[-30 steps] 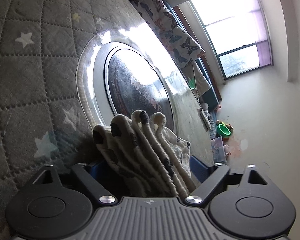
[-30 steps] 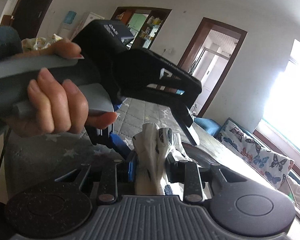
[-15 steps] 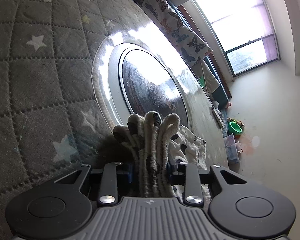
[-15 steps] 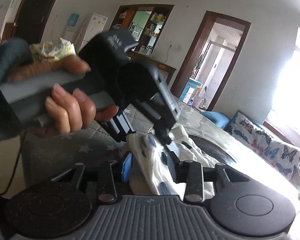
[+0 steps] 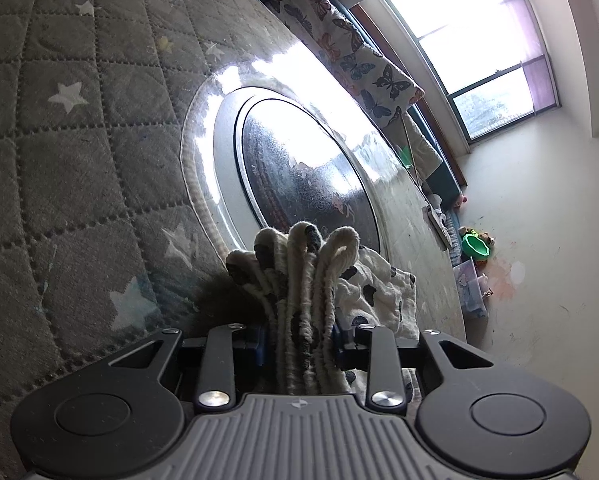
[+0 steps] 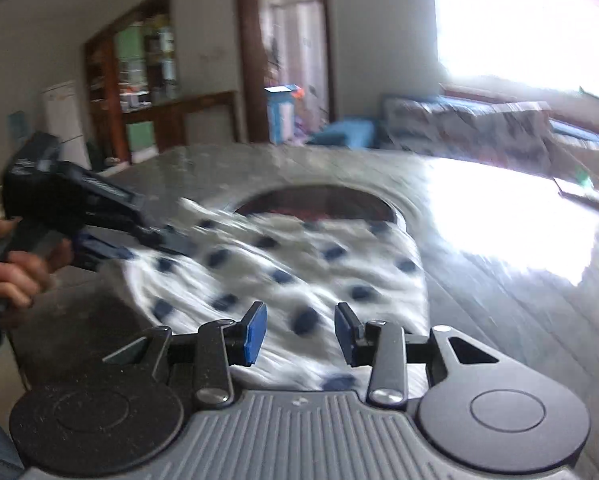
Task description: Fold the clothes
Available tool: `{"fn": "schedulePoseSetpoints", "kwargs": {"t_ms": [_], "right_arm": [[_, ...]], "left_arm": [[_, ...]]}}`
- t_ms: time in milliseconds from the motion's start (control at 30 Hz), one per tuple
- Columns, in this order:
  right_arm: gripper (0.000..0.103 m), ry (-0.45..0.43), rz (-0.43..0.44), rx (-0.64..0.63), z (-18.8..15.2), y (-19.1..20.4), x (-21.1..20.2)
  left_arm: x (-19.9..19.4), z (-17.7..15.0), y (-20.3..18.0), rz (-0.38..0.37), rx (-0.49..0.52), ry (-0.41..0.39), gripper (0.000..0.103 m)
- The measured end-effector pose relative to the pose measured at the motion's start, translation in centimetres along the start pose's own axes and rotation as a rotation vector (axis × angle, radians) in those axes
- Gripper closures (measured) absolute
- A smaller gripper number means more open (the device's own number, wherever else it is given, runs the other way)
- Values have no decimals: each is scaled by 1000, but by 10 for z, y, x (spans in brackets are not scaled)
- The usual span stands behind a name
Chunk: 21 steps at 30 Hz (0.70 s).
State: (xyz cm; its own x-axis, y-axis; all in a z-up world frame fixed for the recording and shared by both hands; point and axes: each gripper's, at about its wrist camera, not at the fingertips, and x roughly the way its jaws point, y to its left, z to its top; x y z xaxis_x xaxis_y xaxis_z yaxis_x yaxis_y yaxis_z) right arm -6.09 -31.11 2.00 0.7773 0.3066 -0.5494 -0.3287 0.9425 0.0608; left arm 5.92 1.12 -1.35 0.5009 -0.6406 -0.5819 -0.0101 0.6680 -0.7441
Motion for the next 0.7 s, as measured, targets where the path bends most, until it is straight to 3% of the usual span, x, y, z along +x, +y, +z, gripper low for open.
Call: {"fn": "schedulePoseSetpoints", "kwargs": {"t_ms": [200, 433, 700], "right_arm": [[65, 93, -65, 57, -13, -26, 2], [65, 75, -39, 121, 14, -48, 7], [65, 116, -42, 201, 35, -80, 71]], "left_arm": [[0, 1, -6, 28, 41, 7, 71], [1, 3, -8, 38, 57, 17, 70], [-3, 9, -9, 70, 88, 22, 69]]}}
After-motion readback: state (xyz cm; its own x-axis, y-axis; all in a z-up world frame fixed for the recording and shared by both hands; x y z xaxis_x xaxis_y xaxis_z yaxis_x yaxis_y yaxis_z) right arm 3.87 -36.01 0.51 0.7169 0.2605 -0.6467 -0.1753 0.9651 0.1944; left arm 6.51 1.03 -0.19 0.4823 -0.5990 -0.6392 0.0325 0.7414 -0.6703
